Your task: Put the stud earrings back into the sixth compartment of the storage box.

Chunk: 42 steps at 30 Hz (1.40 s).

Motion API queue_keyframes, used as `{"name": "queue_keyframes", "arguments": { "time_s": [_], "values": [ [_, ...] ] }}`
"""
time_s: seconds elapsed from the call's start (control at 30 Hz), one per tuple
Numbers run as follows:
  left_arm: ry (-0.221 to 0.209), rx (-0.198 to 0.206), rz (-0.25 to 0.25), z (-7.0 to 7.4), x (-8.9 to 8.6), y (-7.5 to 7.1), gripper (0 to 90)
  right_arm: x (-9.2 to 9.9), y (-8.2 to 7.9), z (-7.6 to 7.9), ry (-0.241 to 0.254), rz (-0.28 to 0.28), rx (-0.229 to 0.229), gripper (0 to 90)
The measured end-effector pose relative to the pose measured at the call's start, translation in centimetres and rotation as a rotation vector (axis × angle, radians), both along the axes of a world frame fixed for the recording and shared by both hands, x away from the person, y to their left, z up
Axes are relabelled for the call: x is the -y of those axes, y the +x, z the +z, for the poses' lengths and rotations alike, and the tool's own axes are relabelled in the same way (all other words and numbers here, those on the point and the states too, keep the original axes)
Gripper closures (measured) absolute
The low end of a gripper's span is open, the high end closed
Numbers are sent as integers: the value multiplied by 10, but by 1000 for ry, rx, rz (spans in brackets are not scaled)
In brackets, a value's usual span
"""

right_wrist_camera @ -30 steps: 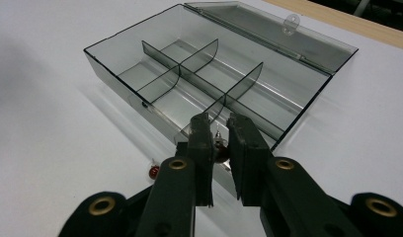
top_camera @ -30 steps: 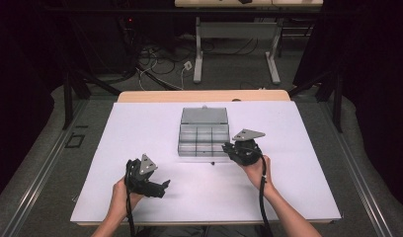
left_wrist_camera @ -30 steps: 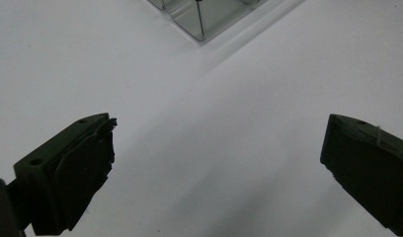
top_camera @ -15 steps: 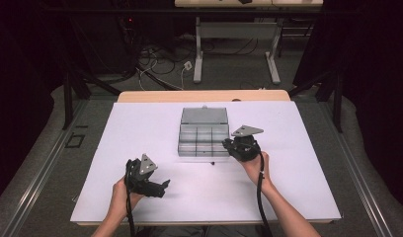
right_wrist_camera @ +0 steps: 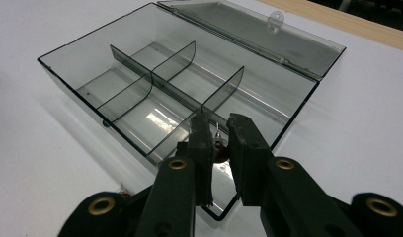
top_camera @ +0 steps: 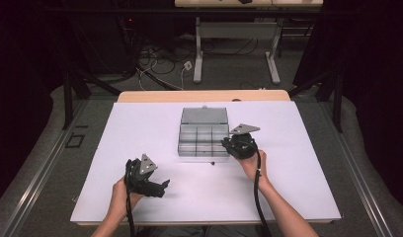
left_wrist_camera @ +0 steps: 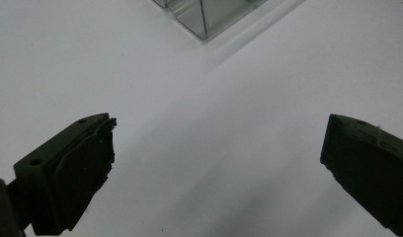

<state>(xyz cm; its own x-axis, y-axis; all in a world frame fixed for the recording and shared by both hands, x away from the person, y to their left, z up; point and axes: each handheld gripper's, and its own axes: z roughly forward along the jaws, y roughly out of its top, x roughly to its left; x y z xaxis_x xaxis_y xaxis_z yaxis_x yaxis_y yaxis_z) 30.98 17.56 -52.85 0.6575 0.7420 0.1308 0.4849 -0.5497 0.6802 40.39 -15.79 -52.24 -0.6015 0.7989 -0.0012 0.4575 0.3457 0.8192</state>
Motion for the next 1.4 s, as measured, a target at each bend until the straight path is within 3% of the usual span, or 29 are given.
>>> {"name": "queue_keyframes", "arguments": {
  "time_s": [0.37, 0.4, 0.6, 0.63, 0.83, 1.17, 1.4],
  "values": [
    [4, -16, -3, 1, 0, 0, 1, 0, 4, -4, -9, -10, -7, 803],
    [-1, -4, 4, -1, 1, 0, 1, 0, 5, -4, -7, -10, -7, 794],
    [5, -19, -5, 1, 0, 0, 1, 1, 4, -3, -6, -15, -8, 698],
    [-1, -3, 1, 0, 0, 0, 1, 1, 3, -2, -4, -20, -7, 684],
    [3, -3, -5, 0, 0, 0, 2, 3, -1, 2, -28, -8, -19, 521],
    [0, -3, -2, 0, 0, 0, 2, 10, -13, 8, 2, 40, -23, 387],
    [-2, -4, -3, 0, 0, 0, 2, 14, -21, 9, -22, 61, -68, 269]
  ]
}}
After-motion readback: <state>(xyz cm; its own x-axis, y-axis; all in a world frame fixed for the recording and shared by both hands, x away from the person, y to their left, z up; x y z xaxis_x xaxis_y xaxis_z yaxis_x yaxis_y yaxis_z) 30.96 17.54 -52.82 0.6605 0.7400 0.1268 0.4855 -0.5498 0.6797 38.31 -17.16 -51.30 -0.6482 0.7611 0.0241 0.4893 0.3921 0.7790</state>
